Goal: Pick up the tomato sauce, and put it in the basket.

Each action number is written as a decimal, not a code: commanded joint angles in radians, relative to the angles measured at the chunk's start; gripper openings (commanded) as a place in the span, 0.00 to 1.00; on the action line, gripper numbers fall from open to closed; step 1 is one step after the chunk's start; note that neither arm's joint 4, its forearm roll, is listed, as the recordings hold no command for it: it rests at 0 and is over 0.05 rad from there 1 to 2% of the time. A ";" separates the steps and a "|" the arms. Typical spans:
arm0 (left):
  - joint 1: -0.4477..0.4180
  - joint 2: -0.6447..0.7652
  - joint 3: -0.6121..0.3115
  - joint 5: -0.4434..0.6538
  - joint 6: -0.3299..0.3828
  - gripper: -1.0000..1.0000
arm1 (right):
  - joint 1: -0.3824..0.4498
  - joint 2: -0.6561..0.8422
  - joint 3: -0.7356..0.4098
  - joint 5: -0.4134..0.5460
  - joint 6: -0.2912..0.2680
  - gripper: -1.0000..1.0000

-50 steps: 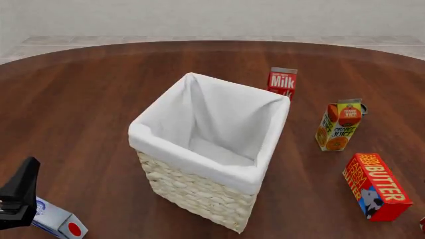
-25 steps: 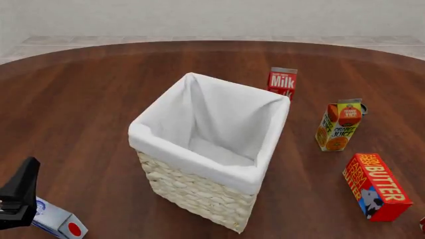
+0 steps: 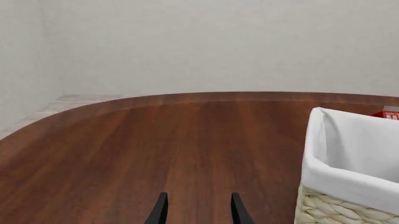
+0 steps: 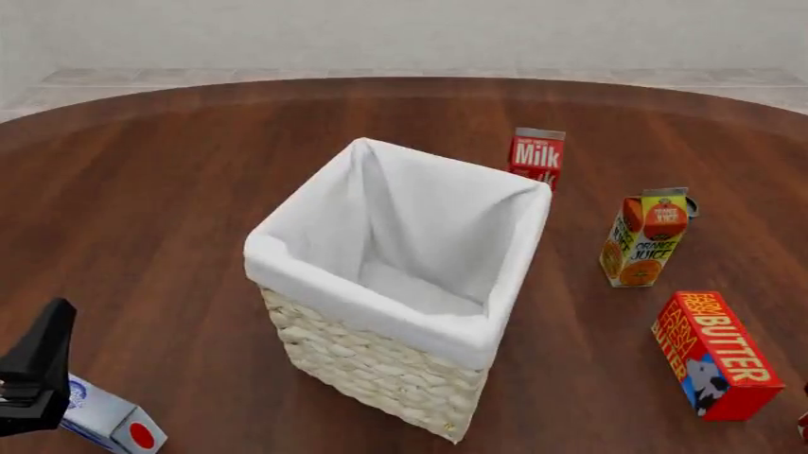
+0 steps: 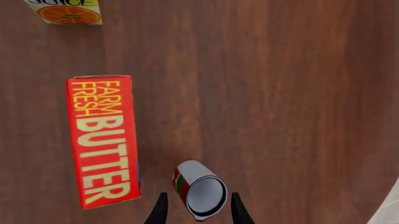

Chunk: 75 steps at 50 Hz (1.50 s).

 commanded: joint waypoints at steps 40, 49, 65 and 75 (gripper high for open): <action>0.000 -0.002 -0.001 0.002 0.000 1.00 | -0.069 0.106 0.066 -0.128 -0.042 1.00; 0.000 -0.002 -0.001 0.002 0.000 1.00 | -0.096 0.129 0.062 -0.146 -0.061 1.00; 0.000 -0.002 -0.001 0.002 0.000 1.00 | -0.112 0.152 0.060 -0.165 -0.069 1.00; 0.000 -0.002 -0.001 0.002 0.000 1.00 | -0.092 0.183 0.082 -0.204 -0.050 1.00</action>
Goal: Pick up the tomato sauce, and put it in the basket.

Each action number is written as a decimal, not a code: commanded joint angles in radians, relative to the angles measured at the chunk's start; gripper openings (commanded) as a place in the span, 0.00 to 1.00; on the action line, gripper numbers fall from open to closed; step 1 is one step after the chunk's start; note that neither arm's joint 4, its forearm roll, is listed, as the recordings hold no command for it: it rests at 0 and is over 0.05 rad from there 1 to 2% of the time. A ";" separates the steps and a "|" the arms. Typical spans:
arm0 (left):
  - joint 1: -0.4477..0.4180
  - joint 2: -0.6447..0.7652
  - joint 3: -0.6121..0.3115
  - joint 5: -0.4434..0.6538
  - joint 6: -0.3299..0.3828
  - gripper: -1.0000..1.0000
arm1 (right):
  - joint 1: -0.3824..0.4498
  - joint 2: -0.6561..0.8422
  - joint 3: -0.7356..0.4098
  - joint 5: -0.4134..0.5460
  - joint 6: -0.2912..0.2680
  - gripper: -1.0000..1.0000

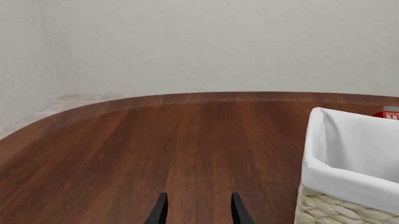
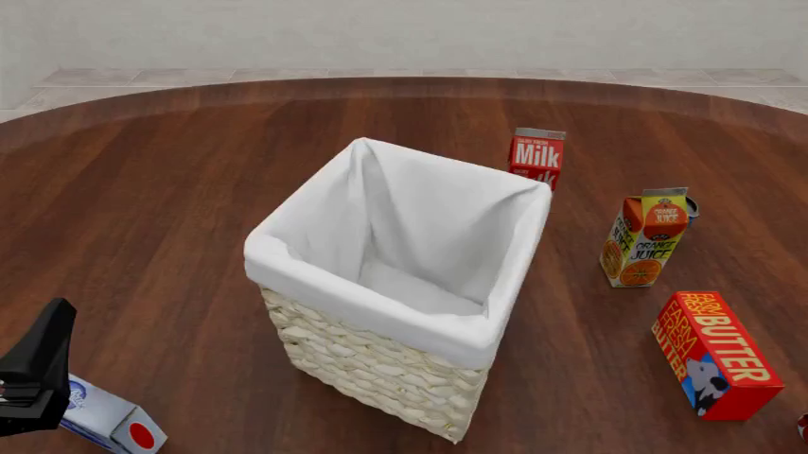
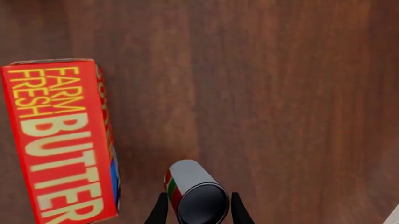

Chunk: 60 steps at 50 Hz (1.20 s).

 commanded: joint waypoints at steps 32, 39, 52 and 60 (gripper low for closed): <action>0.000 -0.002 -0.001 0.002 0.000 1.00 | 0.015 -0.302 -0.092 0.286 -0.004 0.00; 0.000 -0.002 -0.001 0.002 0.000 1.00 | 0.023 -0.393 -0.154 0.403 -0.019 0.00; 0.000 -0.002 -0.001 0.002 0.000 1.00 | 0.101 -0.518 -0.264 0.575 0.003 0.00; 0.000 -0.002 -0.001 0.002 0.000 1.00 | 0.201 -0.649 -0.306 0.706 -0.017 0.00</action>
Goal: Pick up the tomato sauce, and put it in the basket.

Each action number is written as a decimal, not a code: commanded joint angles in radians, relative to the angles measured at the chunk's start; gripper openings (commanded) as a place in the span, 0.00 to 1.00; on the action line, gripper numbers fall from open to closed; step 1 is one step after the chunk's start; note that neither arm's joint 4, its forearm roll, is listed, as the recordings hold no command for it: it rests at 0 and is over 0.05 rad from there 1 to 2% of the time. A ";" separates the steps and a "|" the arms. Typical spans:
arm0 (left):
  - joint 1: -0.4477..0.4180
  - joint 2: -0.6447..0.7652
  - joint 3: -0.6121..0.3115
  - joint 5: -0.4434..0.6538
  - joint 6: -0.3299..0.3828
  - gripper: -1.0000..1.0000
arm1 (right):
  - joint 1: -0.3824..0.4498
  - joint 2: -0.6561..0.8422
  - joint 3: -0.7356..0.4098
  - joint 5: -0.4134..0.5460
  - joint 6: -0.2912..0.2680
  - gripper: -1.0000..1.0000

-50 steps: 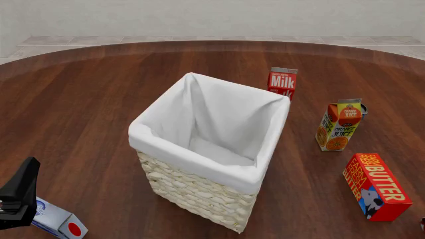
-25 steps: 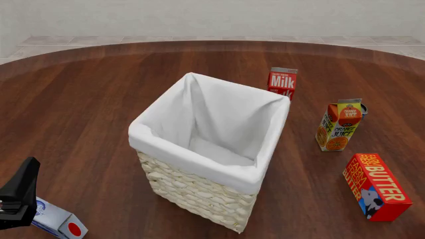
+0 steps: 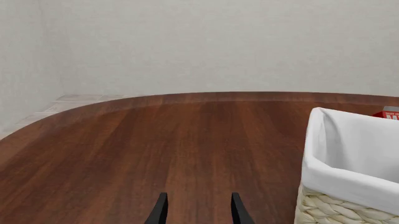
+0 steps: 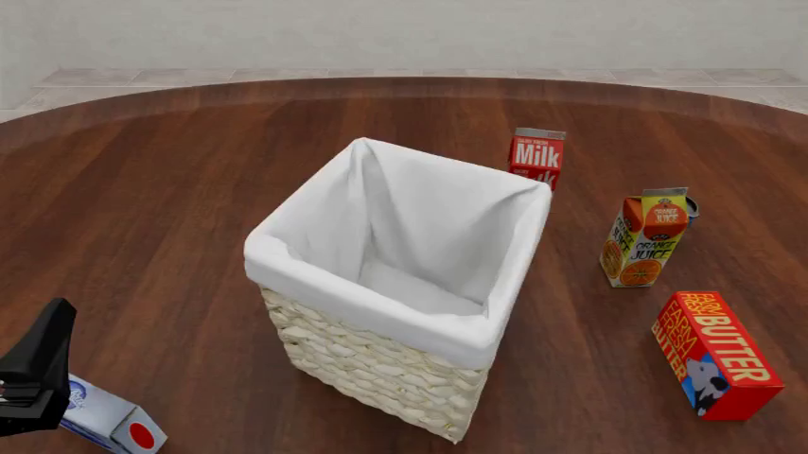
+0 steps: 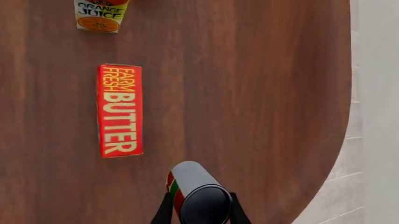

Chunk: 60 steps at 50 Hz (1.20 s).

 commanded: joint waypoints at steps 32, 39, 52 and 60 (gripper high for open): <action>0.000 -0.002 -0.001 0.002 0.000 1.00 | 0.555 -0.101 -0.330 0.233 0.151 0.00; 0.000 -0.002 -0.001 0.002 0.000 1.00 | 0.653 -0.064 -0.358 0.206 0.183 0.00; 0.000 -0.002 -0.001 0.002 0.000 1.00 | 0.767 0.016 -0.429 0.158 0.190 0.00; 0.000 -0.002 -0.001 0.002 0.000 1.00 | 0.865 0.067 -0.476 0.129 0.199 0.00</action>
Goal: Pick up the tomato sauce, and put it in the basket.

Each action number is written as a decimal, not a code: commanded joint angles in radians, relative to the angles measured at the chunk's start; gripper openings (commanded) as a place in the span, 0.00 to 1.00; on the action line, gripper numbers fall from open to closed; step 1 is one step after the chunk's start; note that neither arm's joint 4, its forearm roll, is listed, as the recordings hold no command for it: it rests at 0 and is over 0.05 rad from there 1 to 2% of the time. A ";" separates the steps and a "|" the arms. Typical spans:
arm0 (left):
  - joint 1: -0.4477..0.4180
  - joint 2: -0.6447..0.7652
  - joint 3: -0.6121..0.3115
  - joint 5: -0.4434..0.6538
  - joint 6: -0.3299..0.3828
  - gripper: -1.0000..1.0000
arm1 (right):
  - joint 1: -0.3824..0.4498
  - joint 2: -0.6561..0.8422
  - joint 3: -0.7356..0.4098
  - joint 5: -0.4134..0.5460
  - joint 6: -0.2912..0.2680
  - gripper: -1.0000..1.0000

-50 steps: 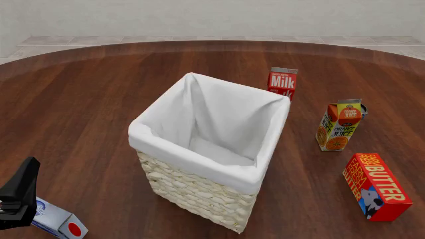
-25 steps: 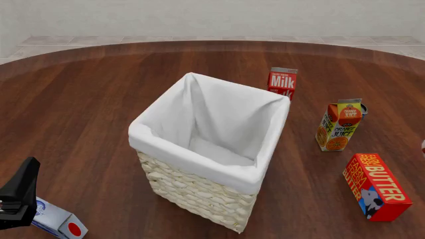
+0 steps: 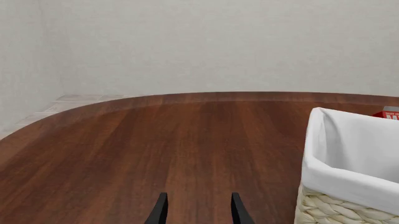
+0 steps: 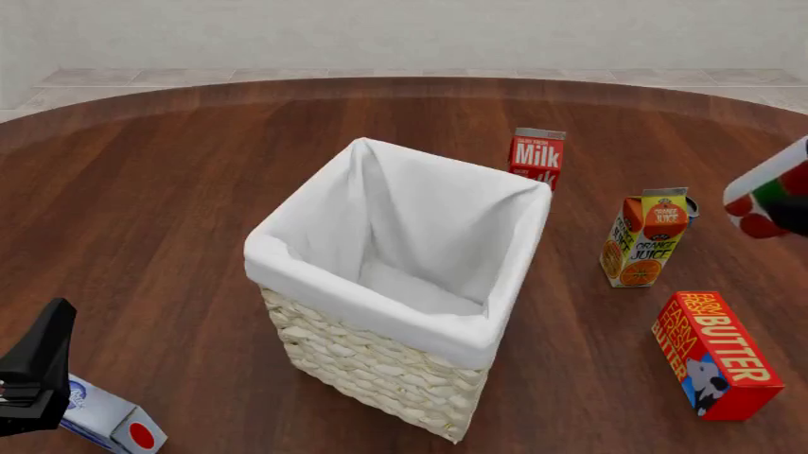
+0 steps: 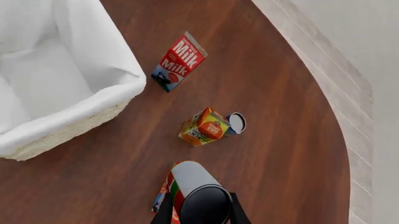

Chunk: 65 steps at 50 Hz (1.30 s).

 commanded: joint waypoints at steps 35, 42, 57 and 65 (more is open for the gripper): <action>0.000 -0.002 -0.001 0.002 0.000 1.00 | 0.379 0.351 -0.176 -0.243 0.027 0.00; 0.000 -0.002 -0.001 0.002 0.000 1.00 | 0.422 0.391 -0.207 -0.263 0.025 0.00; 0.000 -0.002 -0.001 0.002 0.000 1.00 | 0.493 0.500 -0.216 -0.331 0.011 0.00; 0.000 -0.002 -0.001 0.002 0.000 1.00 | 0.539 0.558 -0.232 -0.351 0.005 0.00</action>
